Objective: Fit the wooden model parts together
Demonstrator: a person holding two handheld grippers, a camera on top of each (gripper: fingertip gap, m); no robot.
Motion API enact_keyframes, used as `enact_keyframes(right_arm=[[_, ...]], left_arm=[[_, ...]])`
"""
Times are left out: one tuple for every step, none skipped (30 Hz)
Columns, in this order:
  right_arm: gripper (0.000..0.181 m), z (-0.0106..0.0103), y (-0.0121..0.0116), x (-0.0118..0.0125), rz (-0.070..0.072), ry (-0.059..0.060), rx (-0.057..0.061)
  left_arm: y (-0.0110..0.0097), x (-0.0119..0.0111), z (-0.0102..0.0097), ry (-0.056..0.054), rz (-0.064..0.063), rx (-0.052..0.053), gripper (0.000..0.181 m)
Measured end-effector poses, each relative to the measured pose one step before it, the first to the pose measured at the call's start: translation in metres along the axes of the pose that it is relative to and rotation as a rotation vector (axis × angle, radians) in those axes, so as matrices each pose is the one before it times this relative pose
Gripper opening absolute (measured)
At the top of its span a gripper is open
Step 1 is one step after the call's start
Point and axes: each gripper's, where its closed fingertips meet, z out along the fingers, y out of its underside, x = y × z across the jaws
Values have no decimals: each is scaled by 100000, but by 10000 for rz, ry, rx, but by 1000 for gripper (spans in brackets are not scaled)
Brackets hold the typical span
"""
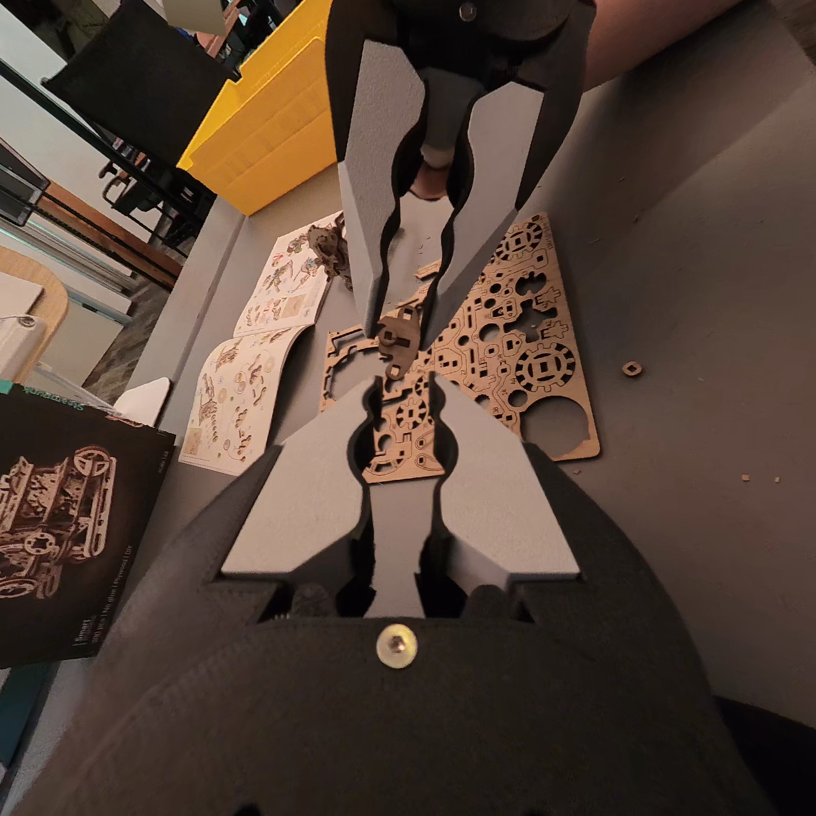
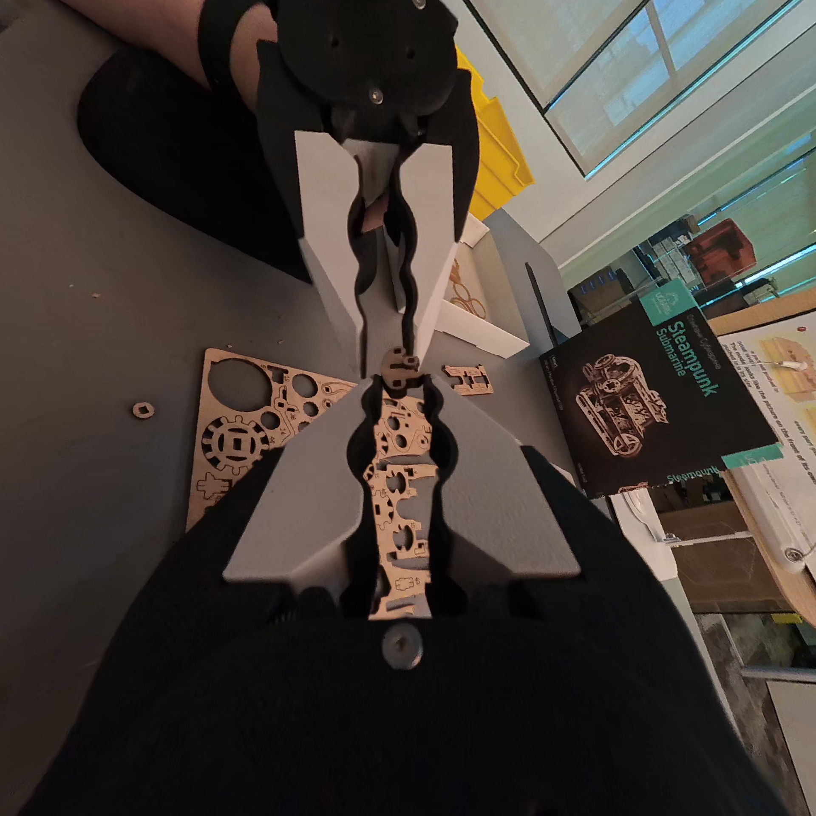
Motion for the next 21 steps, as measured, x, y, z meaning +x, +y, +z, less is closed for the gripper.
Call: enact_keyframes(right_arm=[[17,18,126,56,-47,38,-113],[17,17,119,34,-118,51,-106],[17,13,29,-58,-130,14,-51],[17,20,-60,-100,-64,-17,-12],[17,37,-45,-145,-10,-58,-16],[17,50,-11,-90,-8,-27,-28],[17,29,-5,-76,-28,-16,-24],[17,26,-4,-55,-30,-10,-13],[17,9,4,-47,-15,-12,-4],[17,8,-5,-28,7,-14,-3],[17,-1,-11,-9,7,-8,4],[17,4,-14,-11,1,-3,5],[17,-5,-14,-12,-4,-4,6],[17,9,-18,-25,-6,-7,7],[17,11,6,-48,-15,-18,-1],[17,15,-4,-29,-31,0,-11],[17,15,-22,-33,-39,10,-3],[17,7,-38,-51,-34,-5,-6],[17,8,-33,-53,-44,-2,-10],[17,1,-38,-45,-51,2,-6],[16,2,-47,-67,-49,-8,-5]], left_arm=[[43,-41,16,-17,-25,-27,24],[-71,-136,-27,-116,56,26,27],[-128,-225,-68,-197,99,50,27],[-98,-143,-76,-144,129,13,27],[-18,35,-26,-37,161,-41,26],[44,181,27,33,171,-70,26],[30,229,63,57,122,-50,25],[11,194,83,46,76,-30,25],[36,86,78,3,37,-33,25],[42,7,53,-23,21,-35,25],[59,-28,21,-21,9,-35,24],[63,-53,-3,-23,-3,-27,24],[26,-50,-1,-23,-6,-7,23],[-1,-1,-11,5,-9,6,21],[8,31,12,19,-7,0,20],[-6,38,14,13,11,3,19],[-4,43,14,10,23,0,18],[18,41,12,5,30,-16,18],[16,22,23,-6,32,-19,18],[-11,19,1,-6,26,-1,17],[-26,24,0,0,14,10,16]])
